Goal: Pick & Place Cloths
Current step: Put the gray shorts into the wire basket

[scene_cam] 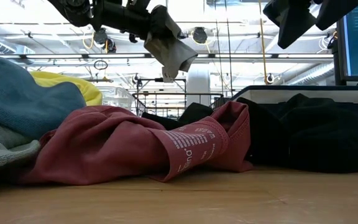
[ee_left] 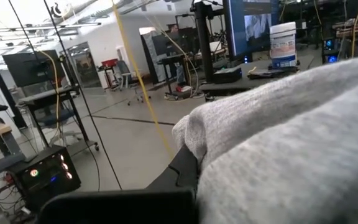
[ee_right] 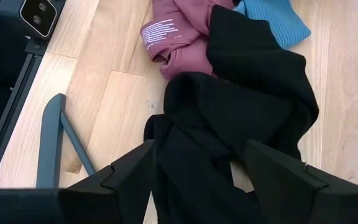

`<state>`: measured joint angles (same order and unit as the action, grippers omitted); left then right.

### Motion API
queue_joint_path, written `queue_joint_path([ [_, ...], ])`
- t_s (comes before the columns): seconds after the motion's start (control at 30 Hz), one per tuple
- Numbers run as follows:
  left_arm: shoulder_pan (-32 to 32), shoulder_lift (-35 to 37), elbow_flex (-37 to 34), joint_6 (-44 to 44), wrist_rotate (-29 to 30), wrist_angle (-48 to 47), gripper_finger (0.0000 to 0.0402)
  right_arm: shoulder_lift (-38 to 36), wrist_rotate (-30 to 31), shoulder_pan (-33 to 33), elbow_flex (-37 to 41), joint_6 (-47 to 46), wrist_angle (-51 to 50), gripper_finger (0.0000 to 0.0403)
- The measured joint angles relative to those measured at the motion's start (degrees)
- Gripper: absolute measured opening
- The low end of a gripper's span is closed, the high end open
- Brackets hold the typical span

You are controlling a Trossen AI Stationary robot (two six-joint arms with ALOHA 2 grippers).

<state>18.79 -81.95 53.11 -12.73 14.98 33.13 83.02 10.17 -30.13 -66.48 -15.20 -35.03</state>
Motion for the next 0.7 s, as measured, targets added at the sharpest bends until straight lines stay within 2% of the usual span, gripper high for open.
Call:
queue_joint_path([
  [0.27,0.0,0.0,0.1,1.04,-0.02,-0.32,0.0006,0.0,0.0,0.0,0.02,-0.02,0.01,0.0238],
  [0.33,0.0,-0.02,1.56,1.08,0.0,-3.55,0.0005,0.0,0.0,0.0,0.02,-0.02,0.02,0.0238],
  [0.47,0.0,-2.65,9.24,1.29,0.74,-15.46,0.0007,0.0,0.0,0.0,0.02,0.0,0.04,0.0238],
  [0.7,0.85,-11.92,25.77,1.45,5.63,-34.36,0.0004,0.0,0.0,0.0,0.03,-0.63,0.09,0.0238],
])
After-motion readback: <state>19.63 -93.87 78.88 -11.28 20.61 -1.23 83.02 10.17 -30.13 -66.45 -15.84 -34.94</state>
